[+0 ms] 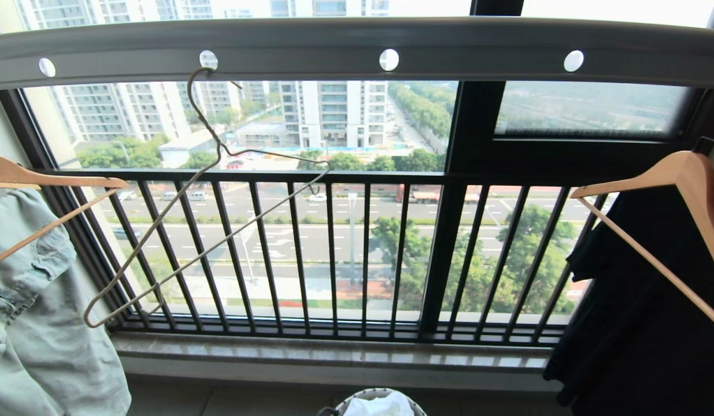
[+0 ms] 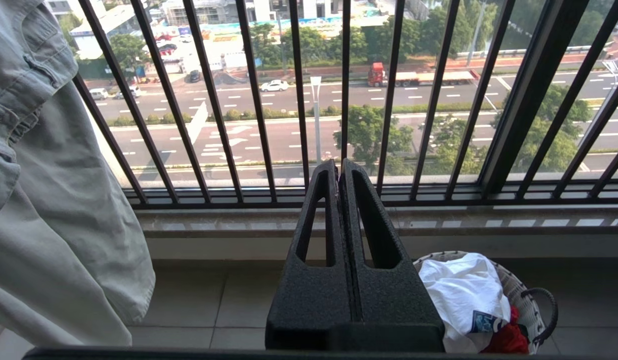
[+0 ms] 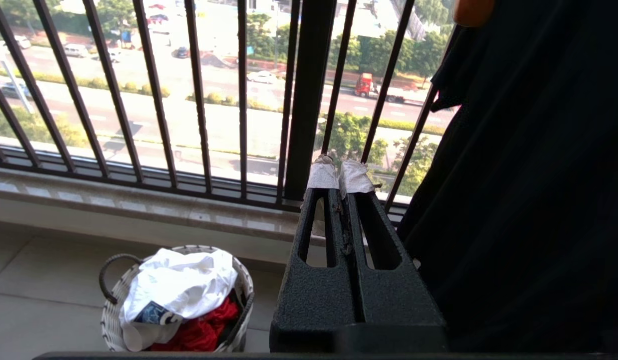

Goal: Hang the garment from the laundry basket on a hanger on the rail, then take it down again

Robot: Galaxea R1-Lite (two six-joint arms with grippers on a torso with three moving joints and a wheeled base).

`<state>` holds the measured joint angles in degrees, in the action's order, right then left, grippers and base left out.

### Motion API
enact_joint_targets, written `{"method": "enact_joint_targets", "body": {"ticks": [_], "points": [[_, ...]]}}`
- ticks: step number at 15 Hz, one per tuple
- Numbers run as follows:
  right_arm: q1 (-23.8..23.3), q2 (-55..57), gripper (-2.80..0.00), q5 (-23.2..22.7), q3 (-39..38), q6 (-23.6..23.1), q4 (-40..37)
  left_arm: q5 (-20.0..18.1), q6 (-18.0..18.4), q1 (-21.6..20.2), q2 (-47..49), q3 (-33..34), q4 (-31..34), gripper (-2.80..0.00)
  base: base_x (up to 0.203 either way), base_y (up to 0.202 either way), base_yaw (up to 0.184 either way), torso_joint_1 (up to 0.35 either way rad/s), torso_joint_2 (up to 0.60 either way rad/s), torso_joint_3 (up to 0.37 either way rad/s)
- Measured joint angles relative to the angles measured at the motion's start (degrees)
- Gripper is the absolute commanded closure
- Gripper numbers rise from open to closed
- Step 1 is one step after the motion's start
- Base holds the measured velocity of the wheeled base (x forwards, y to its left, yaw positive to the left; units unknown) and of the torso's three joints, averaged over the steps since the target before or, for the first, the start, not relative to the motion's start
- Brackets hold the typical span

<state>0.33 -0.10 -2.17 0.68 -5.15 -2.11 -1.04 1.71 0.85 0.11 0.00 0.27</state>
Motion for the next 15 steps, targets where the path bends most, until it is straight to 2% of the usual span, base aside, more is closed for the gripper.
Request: {"method": "enact_joint_targets", "body": {"ticks": [15], "points": [[0.0, 0.0, 0.0, 0.09, -0.06, 0.31, 0.02, 0.0, -0.04, -0.04, 0.0, 0.0, -0.02, 0.0, 0.0, 0.0, 0.0, 0.0, 0.0, 0.0]]}}
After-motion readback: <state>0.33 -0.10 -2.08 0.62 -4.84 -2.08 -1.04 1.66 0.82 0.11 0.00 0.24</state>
